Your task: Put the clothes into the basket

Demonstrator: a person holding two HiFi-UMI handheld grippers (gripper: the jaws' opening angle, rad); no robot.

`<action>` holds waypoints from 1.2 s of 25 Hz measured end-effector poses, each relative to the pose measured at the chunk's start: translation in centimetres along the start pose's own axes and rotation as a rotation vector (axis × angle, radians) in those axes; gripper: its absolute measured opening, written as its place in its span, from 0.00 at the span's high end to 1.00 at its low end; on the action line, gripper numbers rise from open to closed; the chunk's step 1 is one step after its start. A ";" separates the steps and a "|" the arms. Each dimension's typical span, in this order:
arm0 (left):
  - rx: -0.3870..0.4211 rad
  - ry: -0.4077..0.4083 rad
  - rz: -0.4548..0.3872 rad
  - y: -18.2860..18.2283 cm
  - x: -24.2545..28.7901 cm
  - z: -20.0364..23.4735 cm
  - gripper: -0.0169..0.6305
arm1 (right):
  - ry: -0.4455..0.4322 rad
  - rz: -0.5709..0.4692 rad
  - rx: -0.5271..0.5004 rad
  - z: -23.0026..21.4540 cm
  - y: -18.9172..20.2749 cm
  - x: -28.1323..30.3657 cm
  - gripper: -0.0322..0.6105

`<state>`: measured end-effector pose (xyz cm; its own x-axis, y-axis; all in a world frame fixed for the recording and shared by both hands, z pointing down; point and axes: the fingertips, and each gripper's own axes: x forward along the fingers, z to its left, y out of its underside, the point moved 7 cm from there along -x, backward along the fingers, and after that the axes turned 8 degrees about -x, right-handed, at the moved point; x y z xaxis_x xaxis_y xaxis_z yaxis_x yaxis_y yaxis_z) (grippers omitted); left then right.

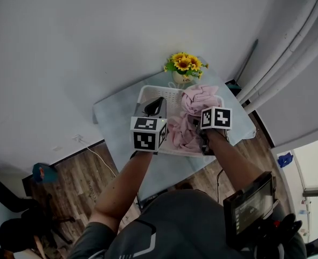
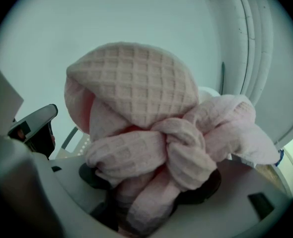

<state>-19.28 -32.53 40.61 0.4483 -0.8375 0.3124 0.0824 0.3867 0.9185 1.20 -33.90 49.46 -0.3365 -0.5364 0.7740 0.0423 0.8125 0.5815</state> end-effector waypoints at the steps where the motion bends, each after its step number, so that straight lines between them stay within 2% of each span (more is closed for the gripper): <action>1: -0.005 0.001 0.019 0.3 0.5 0.1 0.96 | 0.003 0.020 0.015 -0.2 0.2 0.4 0.40; 13: -0.002 -0.008 0.169 3.5 4.4 1.1 0.96 | 0.063 0.146 0.055 -1.7 2.0 4.7 0.40; 24: -0.070 -0.013 0.249 4.9 6.2 2.6 0.96 | 0.086 0.292 0.092 -2.8 4.9 9.1 0.40; 30: -0.092 -0.020 0.320 6.7 7.5 3.8 0.96 | 0.081 0.335 0.104 -3.1 5.9 10.9 0.40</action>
<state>-18.79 -37.65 50.07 0.4467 -0.6752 0.5870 0.0212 0.6639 0.7475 0.70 -35.61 62.09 -0.2443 -0.2494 0.9371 0.0399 0.9630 0.2667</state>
